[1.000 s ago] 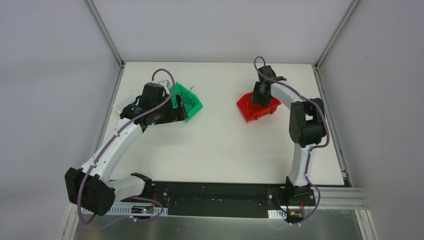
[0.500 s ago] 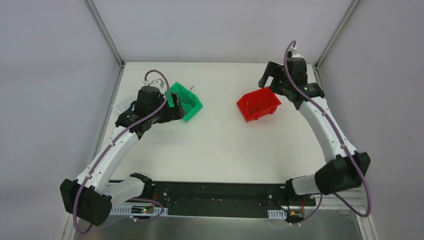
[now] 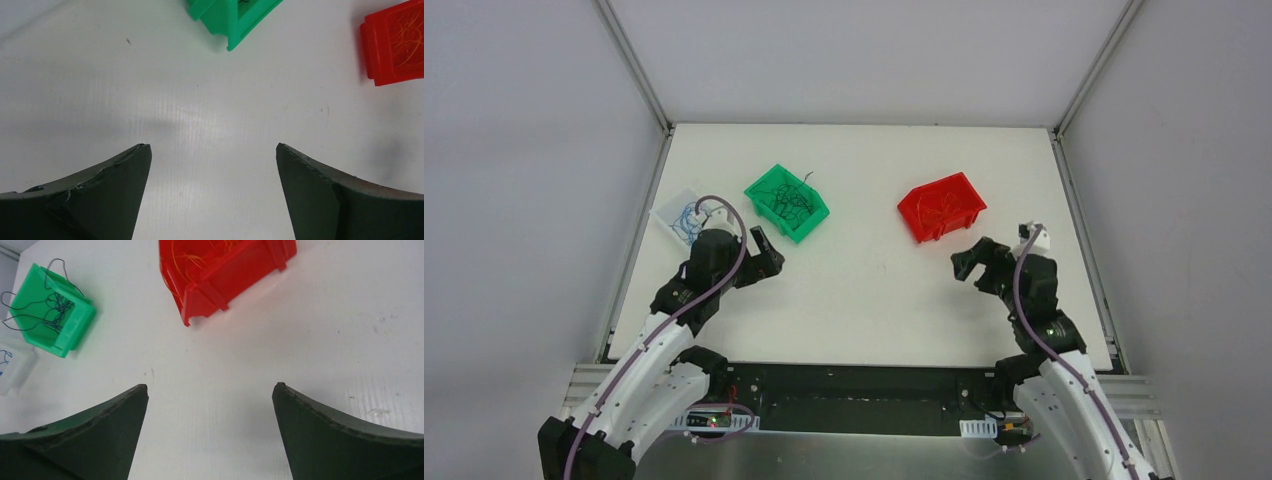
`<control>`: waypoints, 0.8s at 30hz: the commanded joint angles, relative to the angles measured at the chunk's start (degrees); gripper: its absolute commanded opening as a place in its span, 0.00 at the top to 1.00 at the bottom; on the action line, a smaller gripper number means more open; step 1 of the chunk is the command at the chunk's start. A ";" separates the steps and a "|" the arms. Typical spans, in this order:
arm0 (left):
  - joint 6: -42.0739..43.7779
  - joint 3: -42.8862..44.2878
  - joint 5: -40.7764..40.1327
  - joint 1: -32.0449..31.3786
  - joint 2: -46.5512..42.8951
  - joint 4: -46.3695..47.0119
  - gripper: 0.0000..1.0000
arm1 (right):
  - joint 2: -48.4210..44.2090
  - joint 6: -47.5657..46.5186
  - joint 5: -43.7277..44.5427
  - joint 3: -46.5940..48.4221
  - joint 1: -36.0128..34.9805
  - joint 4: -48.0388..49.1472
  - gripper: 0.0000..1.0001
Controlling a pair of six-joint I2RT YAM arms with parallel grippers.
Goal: Untangle the cables
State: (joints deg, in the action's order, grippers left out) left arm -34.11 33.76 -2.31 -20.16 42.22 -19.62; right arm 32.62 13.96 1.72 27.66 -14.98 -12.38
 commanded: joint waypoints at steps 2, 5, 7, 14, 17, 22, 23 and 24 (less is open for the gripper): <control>-0.95 -4.62 -0.97 0.01 -2.49 5.10 0.00 | -10.87 1.71 3.50 -10.73 0.18 7.17 0.01; 0.41 -5.38 -2.10 0.04 -3.12 5.56 0.00 | -15.70 1.07 4.59 -14.89 0.21 11.08 0.01; 2.00 -5.37 -3.80 0.04 -3.35 5.56 0.00 | -17.67 0.51 5.05 -17.48 0.17 14.29 0.01; 10.28 -11.89 -20.38 0.04 -3.63 17.59 0.00 | -12.82 1.25 18.72 -19.67 0.45 23.70 0.01; 14.03 -15.12 -27.49 0.03 -1.87 27.59 0.00 | -5.98 -8.82 17.72 -20.66 0.51 34.67 0.01; 10.77 -13.94 -39.51 2.26 7.12 32.92 0.00 | 8.94 -8.47 19.38 -23.96 4.37 54.07 0.02; 11.33 -13.16 -38.82 3.52 8.83 33.64 0.00 | 12.94 -8.60 19.67 -24.09 5.42 56.75 0.03; 11.50 -12.46 -38.98 4.27 10.38 34.25 0.00 | 15.15 -8.11 19.88 -23.80 6.37 57.88 0.03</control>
State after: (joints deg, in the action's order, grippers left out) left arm -23.14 18.31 -32.08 -18.96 47.86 6.83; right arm 39.83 7.77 18.81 5.13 -11.73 27.68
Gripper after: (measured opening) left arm 0.996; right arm 0.979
